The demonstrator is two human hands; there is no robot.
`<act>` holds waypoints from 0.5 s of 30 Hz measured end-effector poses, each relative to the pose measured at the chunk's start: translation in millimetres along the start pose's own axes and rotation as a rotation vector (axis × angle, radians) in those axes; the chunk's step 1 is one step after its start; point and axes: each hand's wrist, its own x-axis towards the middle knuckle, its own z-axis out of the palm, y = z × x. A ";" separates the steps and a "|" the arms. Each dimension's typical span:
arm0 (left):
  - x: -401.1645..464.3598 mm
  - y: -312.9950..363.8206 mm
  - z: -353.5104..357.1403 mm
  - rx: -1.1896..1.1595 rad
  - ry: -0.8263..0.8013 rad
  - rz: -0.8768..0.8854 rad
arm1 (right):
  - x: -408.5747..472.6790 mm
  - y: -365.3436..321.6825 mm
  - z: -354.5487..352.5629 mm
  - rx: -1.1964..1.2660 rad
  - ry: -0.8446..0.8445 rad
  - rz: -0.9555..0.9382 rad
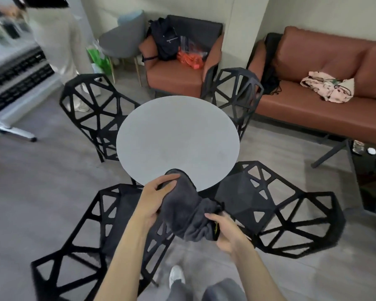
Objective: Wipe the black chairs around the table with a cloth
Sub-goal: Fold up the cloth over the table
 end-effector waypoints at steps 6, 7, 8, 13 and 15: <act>27.4 3.1 -14.7 0.276 0.232 0.153 | 50.7 -42.7 -21.6 -0.160 0.114 -0.037; 32.8 0.2 -15.7 0.313 0.262 0.165 | 59.8 -53.8 -22.4 -0.205 0.122 -0.067; 38.2 -3.7 -14.8 0.343 0.286 0.172 | 66.8 -65.5 -21.6 -0.236 0.116 -0.087; 53.4 -21.0 13.5 0.583 0.331 0.137 | 103.7 -121.8 -22.2 -0.307 0.081 -0.146; 58.8 -21.9 31.5 0.689 0.338 0.139 | 114.8 -143.3 -18.0 -0.301 0.035 -0.127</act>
